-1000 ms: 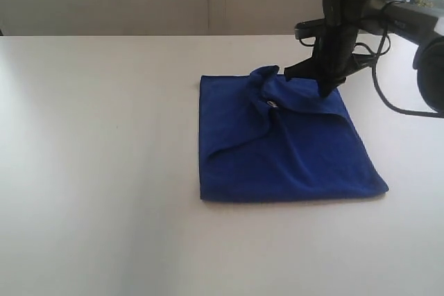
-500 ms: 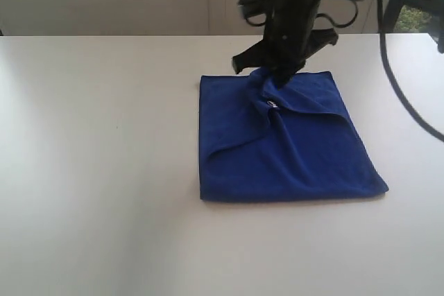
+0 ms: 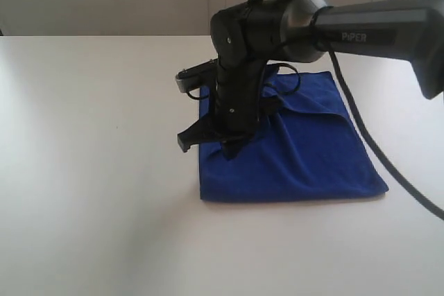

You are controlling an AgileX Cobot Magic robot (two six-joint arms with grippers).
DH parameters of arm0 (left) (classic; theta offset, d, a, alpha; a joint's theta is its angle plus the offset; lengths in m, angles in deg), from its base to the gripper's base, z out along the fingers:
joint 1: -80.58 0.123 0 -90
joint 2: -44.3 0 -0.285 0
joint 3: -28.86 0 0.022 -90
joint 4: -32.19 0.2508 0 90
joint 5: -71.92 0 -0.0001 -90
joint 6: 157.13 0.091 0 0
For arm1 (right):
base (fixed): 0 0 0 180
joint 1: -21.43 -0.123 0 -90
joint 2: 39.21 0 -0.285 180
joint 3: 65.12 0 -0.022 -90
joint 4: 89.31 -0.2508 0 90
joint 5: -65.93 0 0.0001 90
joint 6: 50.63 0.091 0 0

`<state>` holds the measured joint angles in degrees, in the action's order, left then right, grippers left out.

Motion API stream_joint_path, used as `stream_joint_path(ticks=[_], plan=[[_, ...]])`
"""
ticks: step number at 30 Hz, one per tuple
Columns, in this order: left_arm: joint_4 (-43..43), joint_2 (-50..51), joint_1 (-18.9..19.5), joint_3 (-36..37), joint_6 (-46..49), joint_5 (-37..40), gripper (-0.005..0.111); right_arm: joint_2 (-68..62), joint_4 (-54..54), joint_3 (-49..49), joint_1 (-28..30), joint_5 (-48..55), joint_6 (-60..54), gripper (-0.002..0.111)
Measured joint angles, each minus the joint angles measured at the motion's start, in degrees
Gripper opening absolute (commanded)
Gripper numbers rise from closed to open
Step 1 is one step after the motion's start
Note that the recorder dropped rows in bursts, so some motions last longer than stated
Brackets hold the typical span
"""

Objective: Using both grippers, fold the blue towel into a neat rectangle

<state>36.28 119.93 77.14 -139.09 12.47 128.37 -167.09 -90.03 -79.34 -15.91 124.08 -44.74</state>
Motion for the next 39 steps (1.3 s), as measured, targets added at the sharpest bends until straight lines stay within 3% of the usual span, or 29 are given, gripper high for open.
stream_joint_path(ticks=[18, 39], plan=[[0.0, 0.0, 0.0, 0.0, 0.0, 0.0, 0.0, 0.01, -8.79, 8.88, -0.94, -10.1, 0.33, 0.0], [0.0, 0.0, 0.0, 0.0, 0.0, 0.0, 0.0, -0.83, -17.1, 9.15, -4.5, -14.37, -2.47, 0.0]])
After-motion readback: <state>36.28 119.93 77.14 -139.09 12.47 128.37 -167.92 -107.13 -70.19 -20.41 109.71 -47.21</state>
